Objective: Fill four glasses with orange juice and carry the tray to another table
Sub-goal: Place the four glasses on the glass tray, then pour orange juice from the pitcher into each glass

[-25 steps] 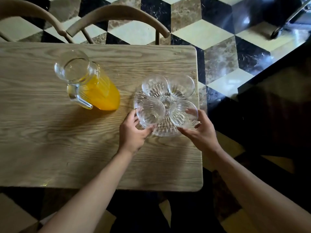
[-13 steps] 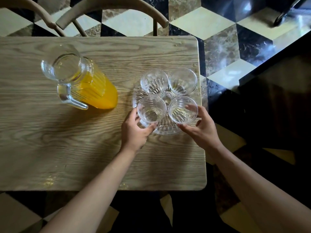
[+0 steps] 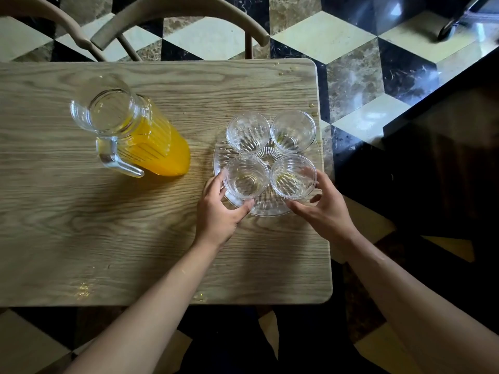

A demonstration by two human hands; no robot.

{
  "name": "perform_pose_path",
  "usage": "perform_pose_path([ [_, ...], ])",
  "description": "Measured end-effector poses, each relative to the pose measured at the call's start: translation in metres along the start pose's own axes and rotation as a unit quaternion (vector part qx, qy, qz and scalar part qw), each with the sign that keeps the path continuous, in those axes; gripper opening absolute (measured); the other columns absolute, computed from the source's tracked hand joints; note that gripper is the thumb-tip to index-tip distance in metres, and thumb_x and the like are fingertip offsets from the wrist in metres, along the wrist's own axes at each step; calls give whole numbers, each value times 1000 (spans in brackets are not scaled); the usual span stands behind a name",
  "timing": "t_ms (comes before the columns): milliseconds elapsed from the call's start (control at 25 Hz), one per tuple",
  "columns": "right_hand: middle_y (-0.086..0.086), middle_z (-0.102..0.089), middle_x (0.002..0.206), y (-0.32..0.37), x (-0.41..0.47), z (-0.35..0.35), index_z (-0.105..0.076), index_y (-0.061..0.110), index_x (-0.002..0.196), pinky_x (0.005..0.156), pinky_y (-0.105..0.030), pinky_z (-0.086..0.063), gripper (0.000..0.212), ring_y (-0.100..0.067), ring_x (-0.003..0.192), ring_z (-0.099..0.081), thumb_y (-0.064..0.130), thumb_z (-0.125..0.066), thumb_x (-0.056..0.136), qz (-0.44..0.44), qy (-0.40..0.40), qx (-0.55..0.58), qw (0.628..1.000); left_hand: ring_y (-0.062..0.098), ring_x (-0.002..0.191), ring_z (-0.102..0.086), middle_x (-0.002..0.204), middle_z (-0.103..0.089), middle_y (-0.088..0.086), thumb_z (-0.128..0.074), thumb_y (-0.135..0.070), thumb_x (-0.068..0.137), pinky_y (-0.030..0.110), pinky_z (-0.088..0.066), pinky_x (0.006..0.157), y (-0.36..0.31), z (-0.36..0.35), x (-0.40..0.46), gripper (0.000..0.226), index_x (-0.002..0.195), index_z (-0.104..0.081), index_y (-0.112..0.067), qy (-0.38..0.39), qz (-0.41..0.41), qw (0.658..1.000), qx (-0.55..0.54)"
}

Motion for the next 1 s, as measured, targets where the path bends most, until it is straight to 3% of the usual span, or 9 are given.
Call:
perform_pose_path([
  [160, 2, -58, 140, 3, -20, 14, -49, 17, 145, 95, -32, -54, 78, -10, 122, -56, 21, -88, 78, -4, -29, 17, 999, 19, 132, -57, 145, -56, 5, -95, -13, 72, 35, -47, 116, -7, 10, -16, 87, 146, -53, 0, -11, 19, 999, -25],
  [400, 0, -61, 135, 13, -56, 31, -56, 15, 139, 101, -38, -54, 61, -11, 121, -60, 24, -82, 85, -15, -47, 48, 998, 20, 133, -57, 146, -57, 14, -94, -18, 74, 34, -45, 116, -34, 22, -54, 88, 148, -50, 0, -26, 27, 999, -31],
  [680, -1, -62, 135, 19, -76, 12, -55, 14, 140, 99, -42, -54, 56, -14, 118, -60, 26, -77, 90, -19, 21, 54, 998, 17, 130, -57, 143, -60, 15, -91, -22, 78, 33, -46, 113, -40, 40, -94, 81, 147, -51, -3, -65, 61, 995, -43],
  [1000, 2, -66, 126, 62, -78, -55, -59, 17, 135, 96, -43, -55, 49, -13, 112, -63, 25, -76, 90, 41, 119, 34, 991, 23, 132, -59, 141, -62, 14, -86, -13, 83, 39, -45, 118, -4, 87, -112, 65, 140, -56, -2, -139, 112, 982, -61],
])
Point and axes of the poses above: each hand's wrist, its own x-axis towards the middle knuckle, its own z-axis out of the back of the hand, y = z × x, the point moved 10 cm from there along x, towards the middle knuckle
